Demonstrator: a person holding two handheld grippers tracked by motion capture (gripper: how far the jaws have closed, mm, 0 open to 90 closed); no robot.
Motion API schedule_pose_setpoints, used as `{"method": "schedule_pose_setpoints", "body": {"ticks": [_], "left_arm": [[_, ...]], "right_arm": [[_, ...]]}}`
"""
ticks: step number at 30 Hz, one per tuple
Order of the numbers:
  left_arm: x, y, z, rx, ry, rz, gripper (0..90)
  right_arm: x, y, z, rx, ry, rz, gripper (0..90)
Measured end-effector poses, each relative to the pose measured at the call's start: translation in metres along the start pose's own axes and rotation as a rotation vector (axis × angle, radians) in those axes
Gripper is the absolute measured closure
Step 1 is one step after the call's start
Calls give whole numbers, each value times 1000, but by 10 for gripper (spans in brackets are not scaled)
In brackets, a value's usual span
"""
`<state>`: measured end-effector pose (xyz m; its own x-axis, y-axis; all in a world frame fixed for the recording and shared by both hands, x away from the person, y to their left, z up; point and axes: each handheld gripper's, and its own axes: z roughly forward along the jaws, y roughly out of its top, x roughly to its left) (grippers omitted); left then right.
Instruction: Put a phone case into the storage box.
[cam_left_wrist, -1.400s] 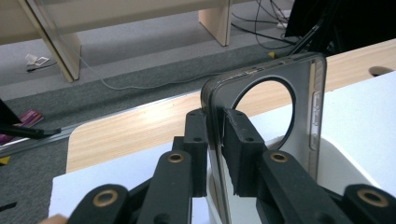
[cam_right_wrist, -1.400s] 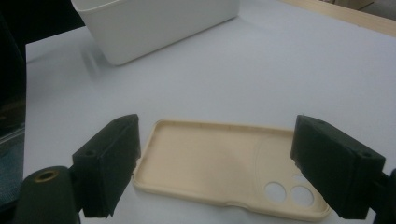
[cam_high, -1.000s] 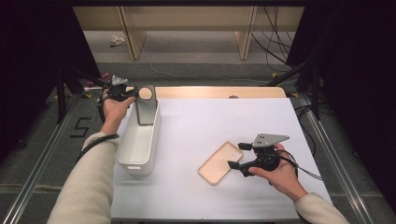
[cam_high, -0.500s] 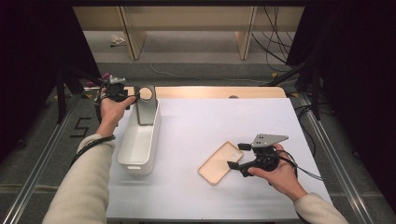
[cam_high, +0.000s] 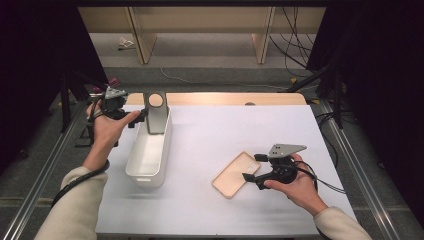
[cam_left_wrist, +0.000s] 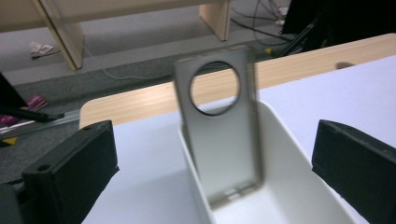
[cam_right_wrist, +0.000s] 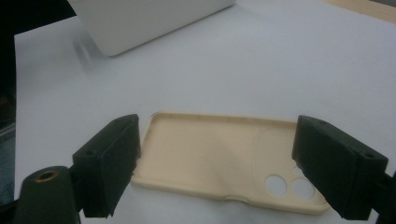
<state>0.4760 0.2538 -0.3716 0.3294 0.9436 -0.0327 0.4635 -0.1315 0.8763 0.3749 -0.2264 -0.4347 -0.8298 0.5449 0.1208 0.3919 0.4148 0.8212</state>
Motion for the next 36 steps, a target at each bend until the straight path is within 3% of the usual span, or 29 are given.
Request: {"method": "schedule_pose_setpoints", "body": {"ticks": [7,15,24,30,36], "left_arm": [[-32,-24,-28,-36,-57,25,0],[-71,-57,-42,-33,-137,70,0],[-109,-79,-52,-44,-206,141,0],[-125,-86,-57,-52,-228,181,0],[-129,-91,-57,-45,-238,203,0]], "right_arm": [[0,0,0,6,-7,4,163],[1,0,2,11,-6,3,162],[3,0,2,8,-3,-1,162],[4,1,3,7,2,-2,162],[5,1,6,11,6,-1,162]]}}
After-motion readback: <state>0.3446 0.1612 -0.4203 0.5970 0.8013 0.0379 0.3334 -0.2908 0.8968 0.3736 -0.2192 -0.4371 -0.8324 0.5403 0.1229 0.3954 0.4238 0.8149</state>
